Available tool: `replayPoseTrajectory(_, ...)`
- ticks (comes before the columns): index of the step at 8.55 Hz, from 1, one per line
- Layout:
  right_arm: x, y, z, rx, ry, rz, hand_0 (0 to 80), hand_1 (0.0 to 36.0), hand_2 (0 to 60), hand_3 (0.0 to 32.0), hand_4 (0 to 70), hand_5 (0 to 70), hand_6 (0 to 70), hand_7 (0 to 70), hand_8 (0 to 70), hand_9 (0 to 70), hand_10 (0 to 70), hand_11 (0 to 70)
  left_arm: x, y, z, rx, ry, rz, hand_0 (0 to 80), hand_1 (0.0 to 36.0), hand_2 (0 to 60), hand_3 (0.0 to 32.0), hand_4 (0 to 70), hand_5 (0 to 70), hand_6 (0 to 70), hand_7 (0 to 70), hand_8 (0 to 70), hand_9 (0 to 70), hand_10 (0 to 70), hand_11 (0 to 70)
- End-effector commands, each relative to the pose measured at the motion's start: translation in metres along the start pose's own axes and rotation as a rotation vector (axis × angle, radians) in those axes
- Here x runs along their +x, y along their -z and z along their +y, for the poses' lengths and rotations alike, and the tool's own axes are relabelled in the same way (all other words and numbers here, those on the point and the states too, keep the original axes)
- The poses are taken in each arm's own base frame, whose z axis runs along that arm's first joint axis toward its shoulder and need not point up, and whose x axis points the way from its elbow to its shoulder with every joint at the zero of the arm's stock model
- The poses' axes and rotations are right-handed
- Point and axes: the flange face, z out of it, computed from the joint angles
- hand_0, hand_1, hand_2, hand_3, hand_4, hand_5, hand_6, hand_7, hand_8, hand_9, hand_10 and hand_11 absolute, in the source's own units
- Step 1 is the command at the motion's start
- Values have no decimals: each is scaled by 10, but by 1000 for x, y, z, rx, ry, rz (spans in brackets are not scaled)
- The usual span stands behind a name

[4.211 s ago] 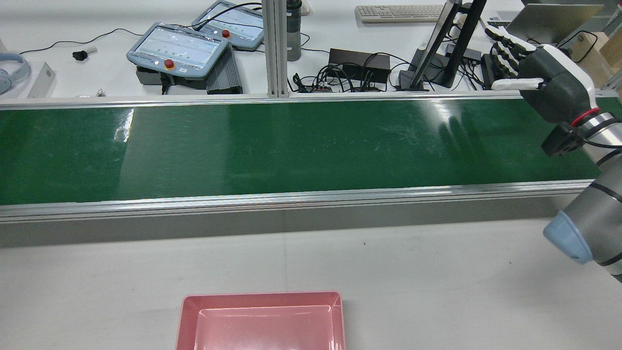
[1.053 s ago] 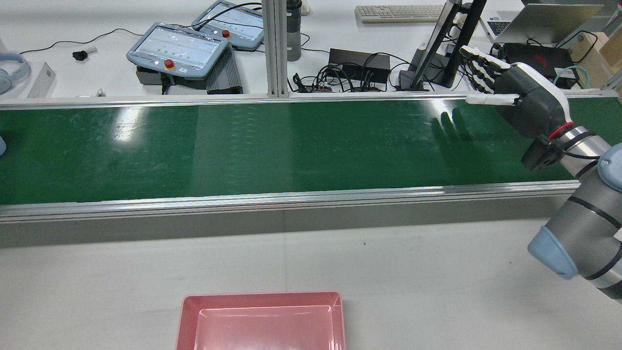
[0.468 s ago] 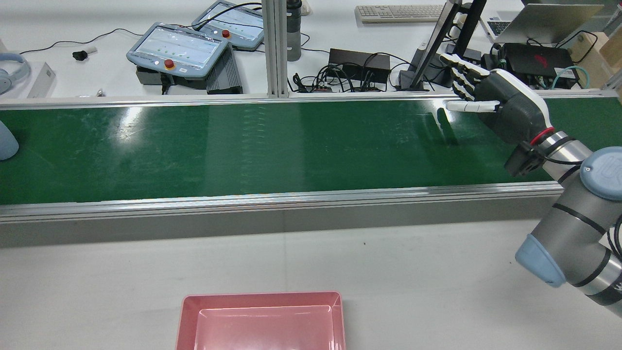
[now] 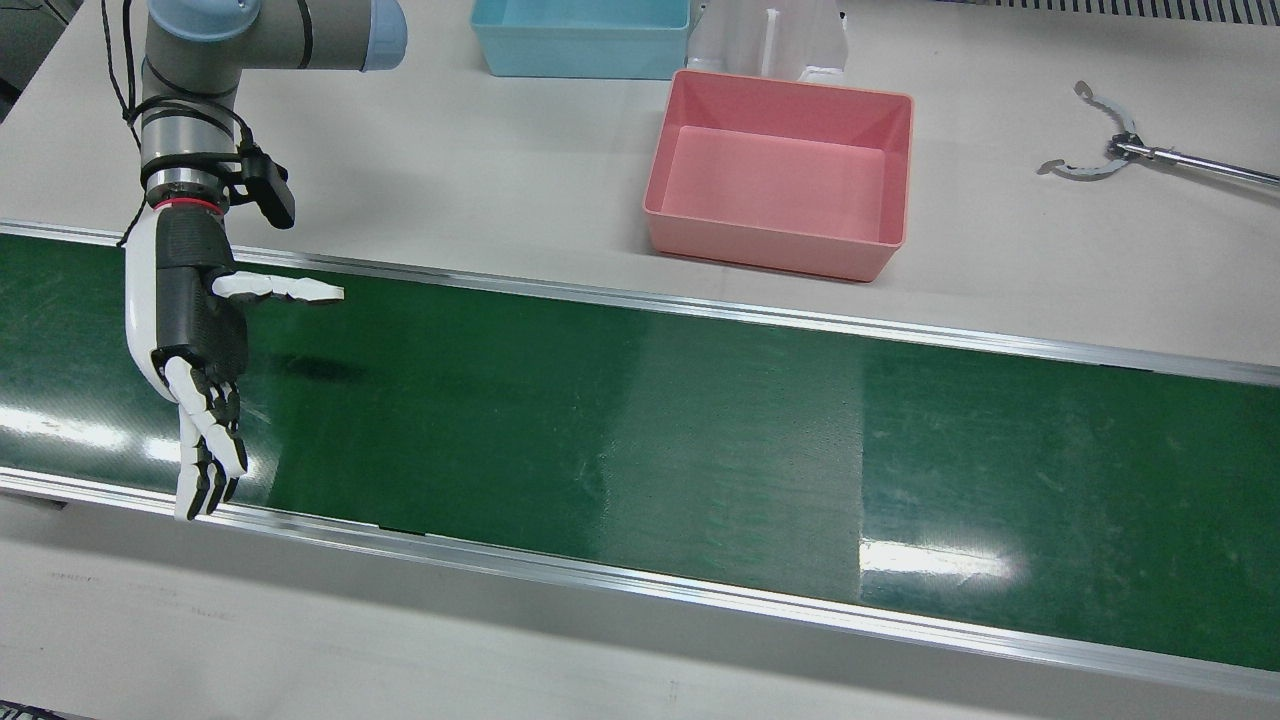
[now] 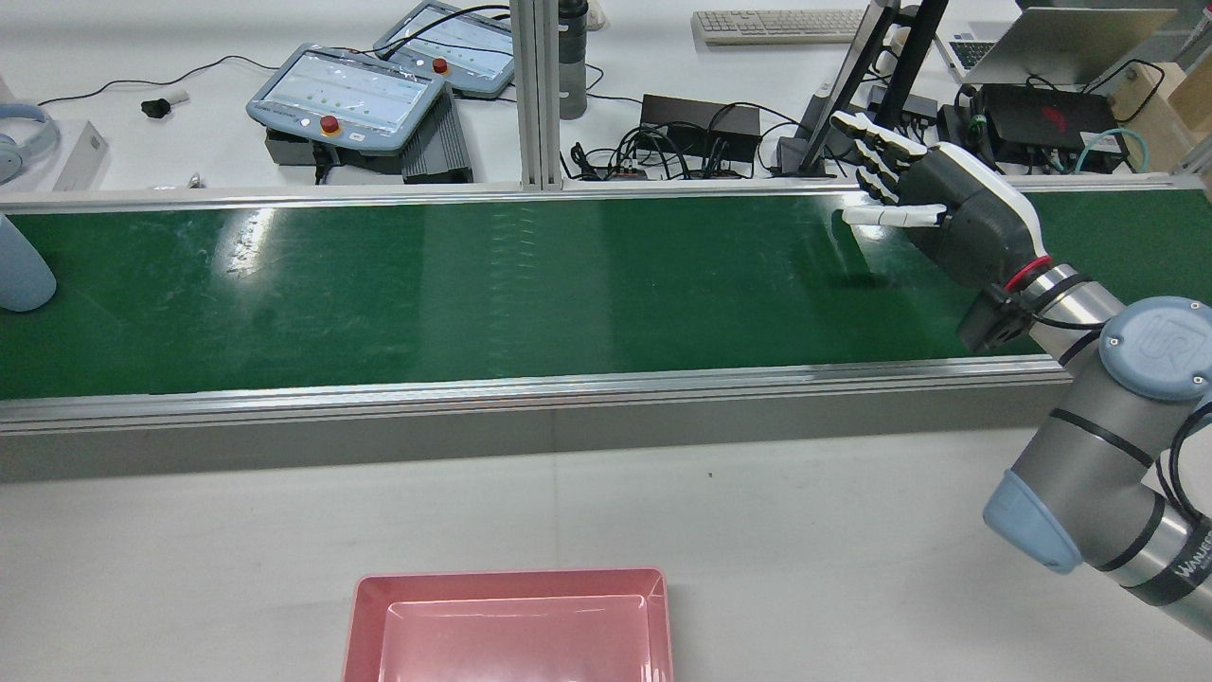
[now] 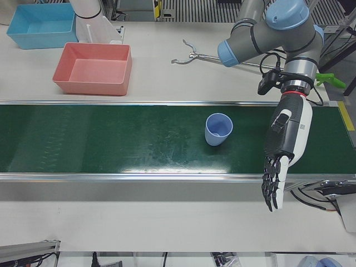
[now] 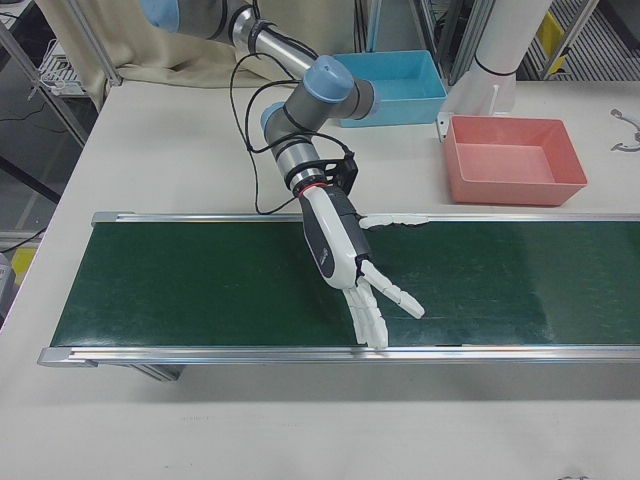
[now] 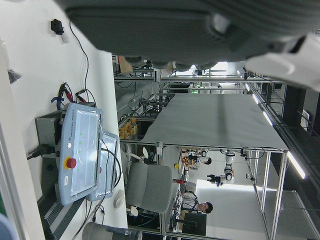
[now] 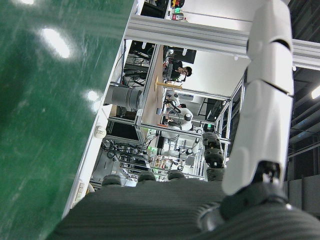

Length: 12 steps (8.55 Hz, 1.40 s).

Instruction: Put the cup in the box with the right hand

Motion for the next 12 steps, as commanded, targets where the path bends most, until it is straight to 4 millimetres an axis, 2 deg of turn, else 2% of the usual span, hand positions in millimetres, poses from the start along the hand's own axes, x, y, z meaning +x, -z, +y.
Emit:
replayPoseTrajectory(1, -4, 2, -4, 35, 56, -101, 526, 247, 82, 0, 0, 61, 0, 0, 0, 0, 0, 0, 0, 0, 0, 0, 0, 1, 0, 0, 0, 0, 0, 0, 0, 0, 0, 0, 0, 0)
replayPoseTrajectory(3, -4, -3, 0, 1, 165, -122, 526, 252, 107, 0, 0, 62, 0, 0, 0, 0, 0, 0, 0, 0, 0, -1, 0, 1, 0, 0, 0, 0, 0, 0, 0, 0, 0, 0, 0, 0)
replayPoseTrajectory(5, 4, -3, 4, -4, 192, -112, 503, 244, 170, 0, 0, 56, 0, 0, 0, 0, 0, 0, 0, 0, 0, -1, 0, -1, 0, 0, 0, 0, 0, 0, 0, 0, 0, 0, 0, 0)
replayPoseTrajectory(7, 10, 0, 1, 1, 186, -100, 496, 242, 194, 0, 0, 54, 0, 0, 0, 0, 0, 0, 0, 0, 0, -1, 0, 1, 0, 0, 0, 0, 0, 0, 0, 0, 0, 0, 0, 0)
replayPoseTrajectory(10, 12, 1, 1, -3, 155, -90, 497, 239, 176, 0, 0, 54, 0, 0, 0, 0, 0, 0, 0, 0, 0, 0, 0, 1, 0, 0, 0, 0, 0, 0, 0, 0, 0, 0, 0, 0)
replayPoseTrajectory(11, 11, 1, 1, -1, 159, -91, 509, 241, 127, 0, 0, 56, 0, 0, 0, 0, 0, 0, 0, 0, 0, 0, 0, 1, 0, 0, 0, 0, 0, 0, 0, 0, 0, 0, 0, 0)
replayPoseTrajectory(12, 10, 3, -1, 4, 165, -90, 534, 258, 92, 0, 0, 62, 0, 0, 0, 0, 0, 0, -1, 0, 0, -1, 0, -1, 0, 0, 0, 0, 0, 0, 0, 0, 0, 0, 0, 0)
